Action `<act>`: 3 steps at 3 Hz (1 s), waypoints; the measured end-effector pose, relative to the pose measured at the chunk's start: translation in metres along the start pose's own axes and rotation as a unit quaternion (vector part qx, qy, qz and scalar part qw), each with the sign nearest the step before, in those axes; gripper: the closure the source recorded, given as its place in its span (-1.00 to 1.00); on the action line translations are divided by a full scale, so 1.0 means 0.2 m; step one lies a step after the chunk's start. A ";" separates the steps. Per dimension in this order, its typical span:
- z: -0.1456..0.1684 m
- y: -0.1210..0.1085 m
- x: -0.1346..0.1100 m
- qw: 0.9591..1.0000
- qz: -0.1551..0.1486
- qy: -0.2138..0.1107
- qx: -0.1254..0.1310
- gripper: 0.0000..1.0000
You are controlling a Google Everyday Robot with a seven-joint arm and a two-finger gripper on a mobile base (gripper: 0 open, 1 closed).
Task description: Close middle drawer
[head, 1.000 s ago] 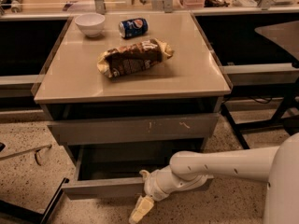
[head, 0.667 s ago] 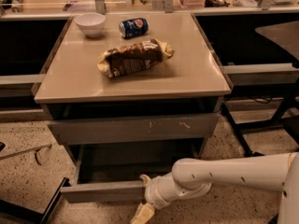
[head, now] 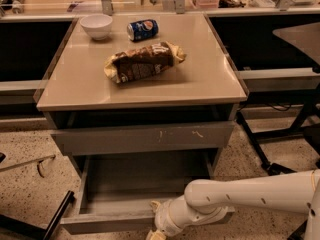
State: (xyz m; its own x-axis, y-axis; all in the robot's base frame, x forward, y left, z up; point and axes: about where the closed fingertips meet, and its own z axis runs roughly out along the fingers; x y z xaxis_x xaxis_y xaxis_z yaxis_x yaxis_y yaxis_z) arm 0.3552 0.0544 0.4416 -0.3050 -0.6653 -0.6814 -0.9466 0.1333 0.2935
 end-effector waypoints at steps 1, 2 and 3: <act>-0.05 -0.03 0.00 1.000 0.002 0.000 0.008 -1.00; -0.29 -0.11 0.02 0.999 0.027 0.003 0.041 -1.00; -0.66 -0.18 0.06 0.995 0.055 -0.006 0.089 -1.00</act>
Offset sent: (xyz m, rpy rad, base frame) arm 0.0562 -0.1104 0.0691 -0.0907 -0.0505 -0.2009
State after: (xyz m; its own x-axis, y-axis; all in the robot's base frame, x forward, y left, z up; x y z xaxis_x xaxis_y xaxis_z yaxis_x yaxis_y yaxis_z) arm 0.3999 -0.0553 0.5110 -0.4078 -0.6313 -0.6596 -0.9107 0.3331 0.2443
